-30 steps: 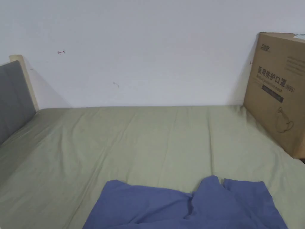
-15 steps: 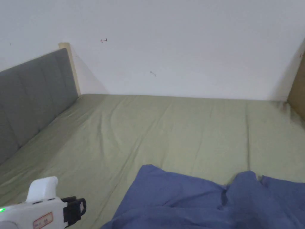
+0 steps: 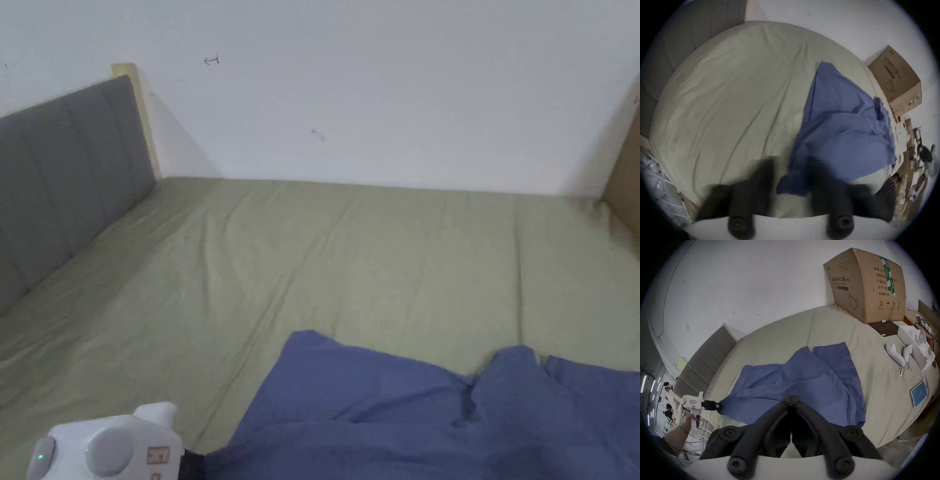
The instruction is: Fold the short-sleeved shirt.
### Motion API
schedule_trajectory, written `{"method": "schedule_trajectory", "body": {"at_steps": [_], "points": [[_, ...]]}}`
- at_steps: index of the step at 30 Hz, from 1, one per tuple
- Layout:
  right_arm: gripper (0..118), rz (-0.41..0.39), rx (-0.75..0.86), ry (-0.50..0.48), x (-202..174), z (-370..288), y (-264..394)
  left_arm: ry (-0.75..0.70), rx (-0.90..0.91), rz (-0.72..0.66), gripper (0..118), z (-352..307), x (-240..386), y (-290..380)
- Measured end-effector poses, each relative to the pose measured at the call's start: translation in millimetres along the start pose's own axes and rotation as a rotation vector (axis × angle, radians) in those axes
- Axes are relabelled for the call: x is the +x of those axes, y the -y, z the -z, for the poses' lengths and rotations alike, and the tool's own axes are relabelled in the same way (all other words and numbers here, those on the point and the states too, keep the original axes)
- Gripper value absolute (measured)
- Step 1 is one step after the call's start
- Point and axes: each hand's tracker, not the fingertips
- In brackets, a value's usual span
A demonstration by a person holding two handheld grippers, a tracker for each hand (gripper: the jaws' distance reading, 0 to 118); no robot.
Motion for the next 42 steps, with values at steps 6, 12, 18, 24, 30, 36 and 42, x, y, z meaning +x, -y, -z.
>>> {"method": "schedule_trajectory", "body": {"at_steps": [6,12,18,24,30,36,42], "points": [[0,-0.062,-0.028,-0.014,5.7,27.7,-22.7,0.087,0.266,0.013,4,-58.8,15.7,-1.3],[0,-0.172,-0.052,0.001,0.5,101.4,-90.7,0.113,0.327,0.058,4,-89.1,36.1,7.9],[106,-0.201,-0.233,0.077,12.0,224.5,-158.2,0.116,0.355,0.019,4,-91.7,37.6,18.7],[106,-0.19,-0.441,0.152,18.4,332.9,-170.5,0.094,0.335,-0.033,4,-80.1,29.6,25.3],[76,-0.241,-0.551,0.229,16.4,382.0,-152.4,0.073,0.295,-0.047,4,-68.2,23.5,28.2],[0,-0.304,-0.367,0.15,10.4,313.1,-168.6,0.082,0.304,-0.042,4,-73.1,27.0,25.0],[0,-0.313,-0.102,0.132,1.4,169.0,-191.4,0.099,0.371,-0.001,4,-98.8,37.7,22.0]]}}
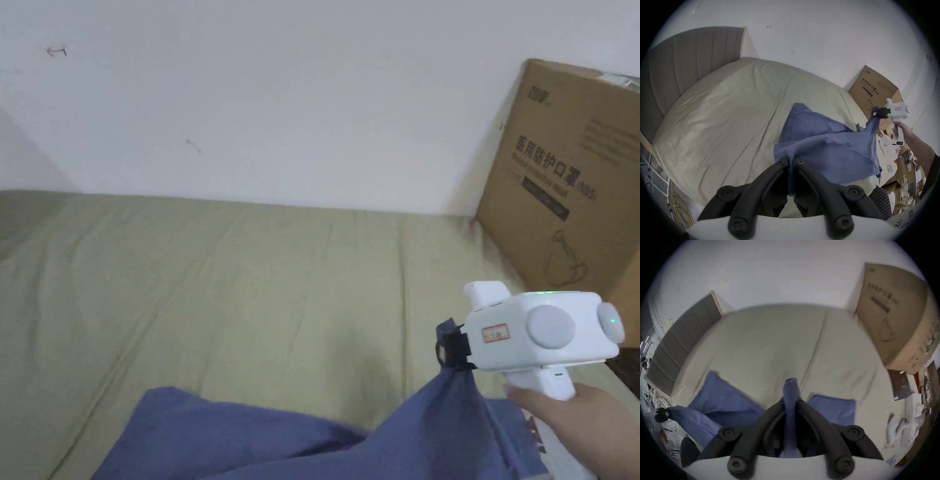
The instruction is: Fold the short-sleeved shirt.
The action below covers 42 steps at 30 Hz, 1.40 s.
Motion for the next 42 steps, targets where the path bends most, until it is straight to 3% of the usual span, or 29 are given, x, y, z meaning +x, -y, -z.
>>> {"method": "schedule_trajectory", "body": {"at_steps": [6,10,13,18,26,31,34,42], "points": [[0,0.055,0.187,0.017,21.3,-140.6,-17.0,0.036,0.115,0.129,4,-27.3,23.9,-52.5],[0,0.043,0.285,0.052,18.8,-215.9,-43.6,0.085,0.209,0.219,4,-48.0,50.8,-112.3],[0,-0.01,0.344,0.133,14.1,-253.1,-71.7,0.107,0.271,0.267,4,-60.7,74.6,-158.3],[0,-0.003,0.403,0.17,14.3,-292.1,-131.1,0.112,0.321,0.323,4,-65.9,107.2,-225.8],[0,-0.076,0.489,0.335,14.3,-288.9,-236.9,0.131,0.374,0.188,4,-30.2,115.8,-315.2],[0,-0.057,0.552,0.364,15.5,-269.6,-300.8,0.126,0.43,0.111,4,6.3,117.1,-350.5],[0,-0.121,0.605,0.411,7.2,-264.1,-328.0,0.105,0.453,0.109,4,27.1,119.6,-368.3],[0,-0.034,0.666,0.422,16.8,-229.6,-339.1,0.053,0.5,0.135,4,72.0,129.1,-395.5]]}}
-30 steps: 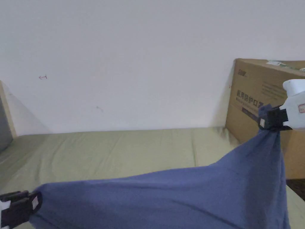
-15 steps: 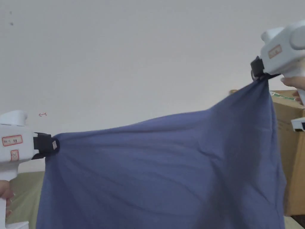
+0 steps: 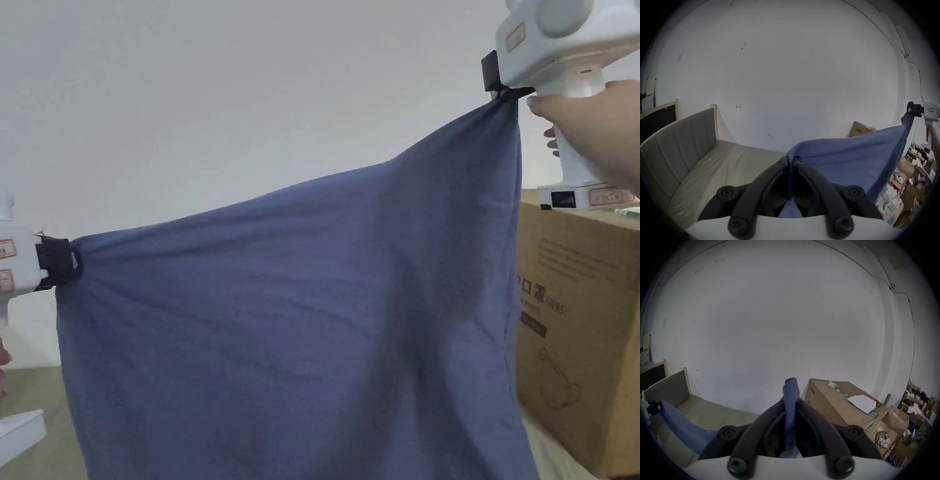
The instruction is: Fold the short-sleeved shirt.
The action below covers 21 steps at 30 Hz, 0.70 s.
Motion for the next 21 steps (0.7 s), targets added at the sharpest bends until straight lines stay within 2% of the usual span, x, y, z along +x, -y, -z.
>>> {"method": "schedule_trajectory", "body": {"at_steps": [2,4,8,10,12,14,17,19,21], "points": [[0,-0.003,-0.021,-0.009,-1.0,6.4,28.6,-0.015,-0.023,0.004,4,9.8,-3.2,13.8],[0,0.02,-0.081,-0.072,-3.0,11.2,76.2,-0.032,-0.068,0.003,4,17.2,-9.3,39.9],[0,0.075,-0.309,-0.176,-2.7,20.4,195.9,-0.059,-0.238,0.021,4,23.9,-29.0,119.4],[0,0.079,-0.436,-0.234,-8.1,-3.2,280.7,-0.037,-0.319,0.003,4,13.8,-41.9,175.3],[0,0.051,-0.561,-0.284,-9.9,-29.9,359.9,-0.028,-0.403,-0.028,4,-3.8,-50.5,225.2],[0,0.039,-0.709,-0.304,-8.7,-64.4,433.5,-0.001,-0.497,-0.041,4,-28.0,-59.5,270.1],[0,0.1,-0.893,-0.31,9.2,-123.9,524.0,0.019,-0.634,0.012,4,-76.4,-67.6,320.4],[0,0.199,-0.965,-0.295,28.6,-167.7,559.8,0.052,-0.704,0.067,4,-109.3,-73.7,342.9],[0,0.22,-1.0,-0.285,45.6,-211.7,576.6,0.082,-0.743,0.113,4,-139.4,-78.6,356.3]]}}
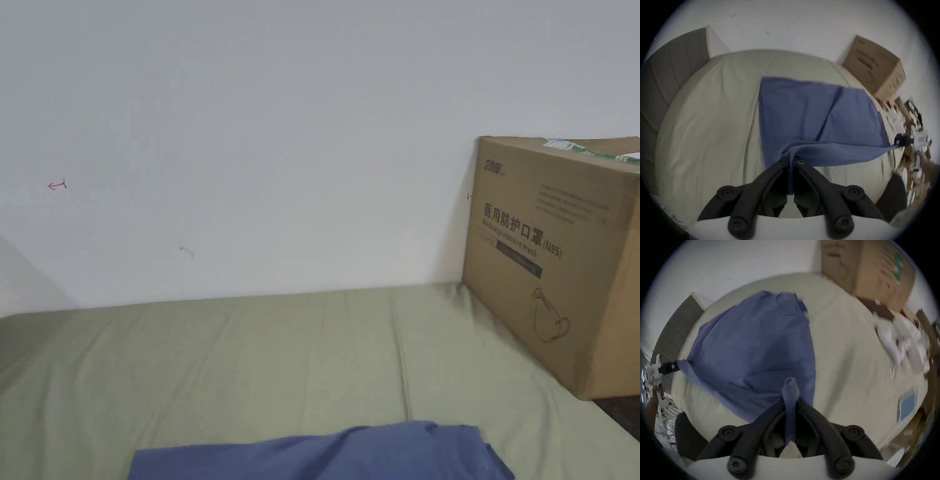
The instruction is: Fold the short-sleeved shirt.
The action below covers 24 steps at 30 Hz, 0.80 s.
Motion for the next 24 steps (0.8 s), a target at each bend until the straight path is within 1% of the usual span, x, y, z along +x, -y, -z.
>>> {"method": "schedule_trajectory", "body": {"at_steps": [3,5,9,12,16,17,18,19,20,21,22,23,24], "points": [[0,0.045,0.03,-0.015,13.3,-38.9,55.4,0.03,-0.028,-0.003,4,-31.1,11.2,40.4],[0,0.102,0.072,-0.025,19.7,-63.0,82.0,0.048,-0.033,-0.01,4,-46.7,19.2,56.9],[0,0.232,0.1,0.004,28.4,-94.2,118.9,0.078,-0.022,-0.039,4,-68.5,35.8,71.8],[0,0.249,0.122,0.004,29.0,-104.7,130.8,0.083,0.004,-0.064,4,-76.2,42.8,72.1],[1,0.236,0.16,0.043,21.0,-100.4,123.2,0.089,0.023,-0.101,4,-82.0,47.8,65.4],[2,0.237,0.163,0.048,18.1,-97.9,119.1,0.094,0.025,-0.116,5,-82.3,46.6,63.6],[6,0.237,0.165,0.051,14.3,-95.6,113.9,0.101,0.024,-0.147,7,-82.9,46.0,62.5],[27,0.238,0.173,0.052,9.6,-93.7,108.5,0.113,0.027,-0.189,21,-84.1,44.6,62.3],[61,0.236,0.181,0.052,5.8,-92.4,104.2,0.121,0.03,-0.221,43,-85.3,41.7,62.0],[95,0.238,0.182,0.053,1.6,-90.6,99.2,0.144,0.026,-0.257,76,-86.6,38.1,61.7],[109,0.241,0.181,0.053,-2.1,-90.5,96.0,0.167,0.018,-0.288,107,-87.3,36.3,63.2],[109,0.249,0.204,0.047,-4.7,-92.4,94.3,0.181,0.033,-0.307,113,-90.4,35.7,65.2],[109,0.257,0.22,0.026,-5.7,-94.5,87.6,0.196,0.062,-0.327,112,-95.7,34.4,66.0]]}}
